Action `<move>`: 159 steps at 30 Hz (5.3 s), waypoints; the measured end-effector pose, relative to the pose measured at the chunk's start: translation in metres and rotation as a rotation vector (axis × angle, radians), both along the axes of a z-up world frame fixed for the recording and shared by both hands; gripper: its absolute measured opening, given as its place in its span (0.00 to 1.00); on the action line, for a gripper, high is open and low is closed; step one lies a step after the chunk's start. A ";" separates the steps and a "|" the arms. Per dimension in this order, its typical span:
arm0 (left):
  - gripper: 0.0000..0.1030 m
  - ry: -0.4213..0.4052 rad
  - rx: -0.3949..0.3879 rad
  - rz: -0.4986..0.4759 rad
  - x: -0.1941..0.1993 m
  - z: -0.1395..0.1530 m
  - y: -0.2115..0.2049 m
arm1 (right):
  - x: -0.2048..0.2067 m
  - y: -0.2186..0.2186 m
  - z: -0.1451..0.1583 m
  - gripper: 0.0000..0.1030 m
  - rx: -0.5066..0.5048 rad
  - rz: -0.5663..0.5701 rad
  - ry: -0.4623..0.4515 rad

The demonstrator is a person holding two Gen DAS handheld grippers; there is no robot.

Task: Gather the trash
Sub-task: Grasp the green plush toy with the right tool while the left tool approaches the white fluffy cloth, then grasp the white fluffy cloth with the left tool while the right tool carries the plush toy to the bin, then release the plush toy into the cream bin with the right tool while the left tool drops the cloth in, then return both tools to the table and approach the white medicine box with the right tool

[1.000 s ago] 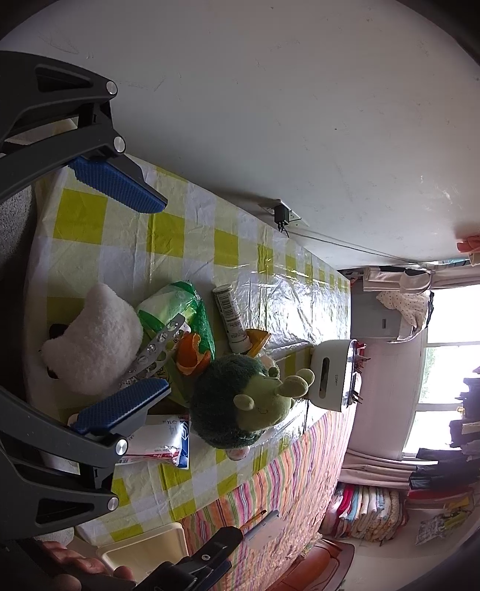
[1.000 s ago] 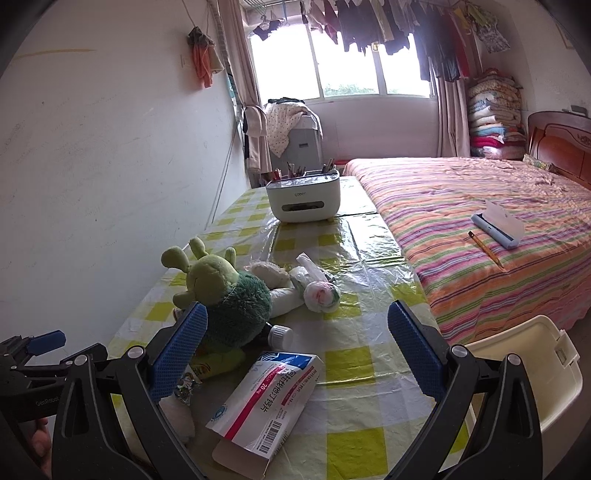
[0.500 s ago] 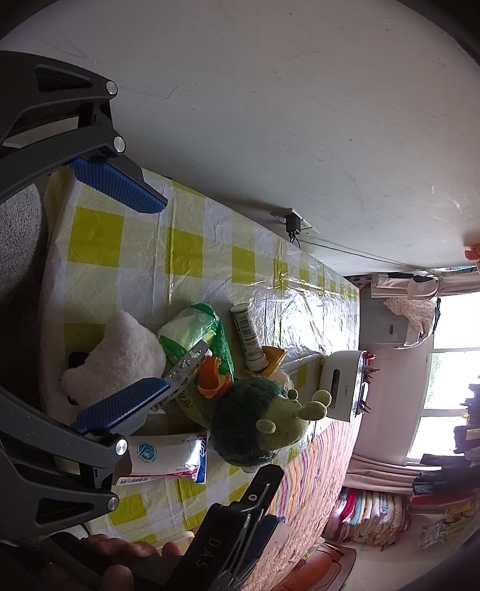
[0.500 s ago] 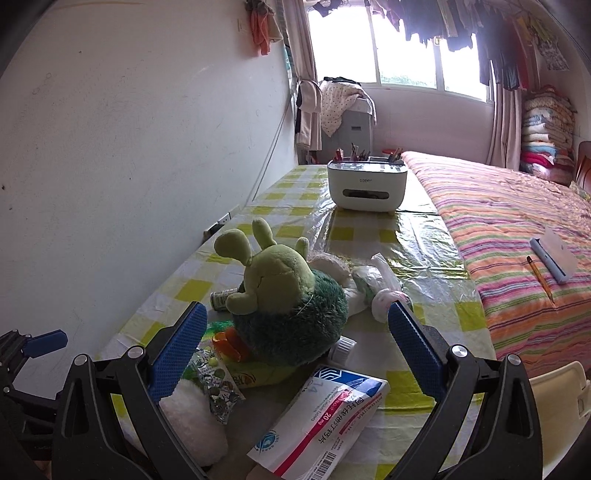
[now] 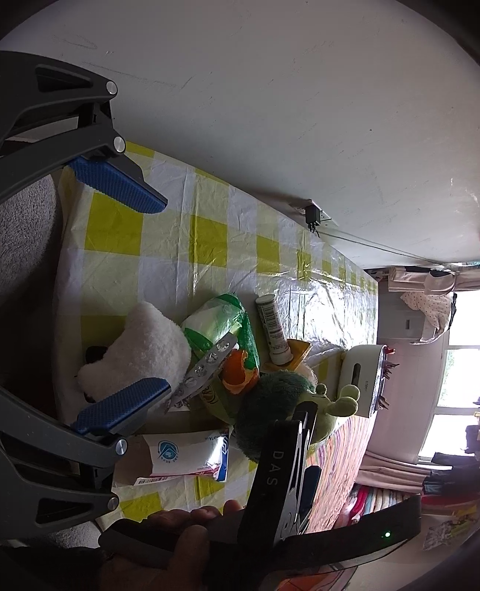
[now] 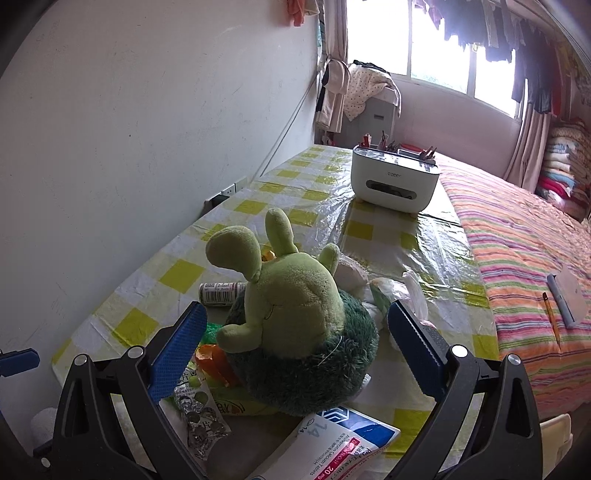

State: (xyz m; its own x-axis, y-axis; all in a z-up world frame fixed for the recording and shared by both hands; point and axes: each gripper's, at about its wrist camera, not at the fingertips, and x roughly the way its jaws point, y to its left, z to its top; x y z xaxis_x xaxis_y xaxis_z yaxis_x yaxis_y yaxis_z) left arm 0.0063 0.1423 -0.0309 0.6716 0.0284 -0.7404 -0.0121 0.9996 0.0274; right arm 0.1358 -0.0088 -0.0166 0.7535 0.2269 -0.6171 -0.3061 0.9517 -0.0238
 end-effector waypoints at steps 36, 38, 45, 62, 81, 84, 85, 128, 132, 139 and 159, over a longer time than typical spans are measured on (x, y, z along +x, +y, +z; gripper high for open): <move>0.49 0.191 -0.043 -0.181 0.041 -0.048 -0.042 | -0.119 -0.147 0.002 0.57 0.372 -0.337 -0.245; 0.45 0.163 -0.018 -0.172 0.038 -0.042 -0.044 | -0.122 -0.158 0.000 0.57 0.381 -0.376 -0.252; 0.43 0.035 -0.001 -0.136 0.028 -0.007 -0.048 | -0.124 -0.198 -0.007 0.57 0.395 -0.528 -0.257; 0.43 -0.074 -0.145 -0.473 0.031 0.059 -0.182 | -0.127 -0.284 -0.045 0.58 0.320 -0.984 -0.177; 0.43 0.122 -0.169 -0.623 0.070 0.010 -0.268 | -0.197 -0.316 0.010 0.82 0.558 -0.958 -0.418; 0.43 0.149 -0.168 -0.656 0.075 0.001 -0.288 | -0.209 -0.316 0.034 0.86 0.594 -0.883 -0.448; 0.43 0.151 -0.165 -0.673 0.075 -0.002 -0.296 | -0.213 -0.316 0.039 0.86 0.613 -0.870 -0.461; 0.93 0.154 -0.425 -0.701 0.069 -0.011 -0.313 | -0.232 -0.309 0.046 0.92 0.708 -0.813 -0.507; 0.93 0.046 -0.476 -0.618 0.059 0.008 -0.266 | -0.226 -0.300 0.047 0.92 0.695 -0.795 -0.483; 0.93 -0.071 -0.477 -0.389 0.041 0.028 -0.150 | -0.183 -0.252 0.032 0.92 0.684 -0.625 -0.315; 0.93 0.082 -0.428 -0.090 0.035 -0.017 -0.009 | -0.103 -0.100 -0.069 0.90 0.470 -0.326 0.180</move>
State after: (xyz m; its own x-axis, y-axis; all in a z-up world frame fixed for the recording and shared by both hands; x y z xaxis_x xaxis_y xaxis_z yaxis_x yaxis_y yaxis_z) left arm 0.0412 0.1336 -0.0484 0.5959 -0.3480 -0.7237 0.0604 0.9181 -0.3918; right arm 0.0331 -0.1084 -0.0854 0.7227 0.2817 -0.6311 0.0429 0.8931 0.4478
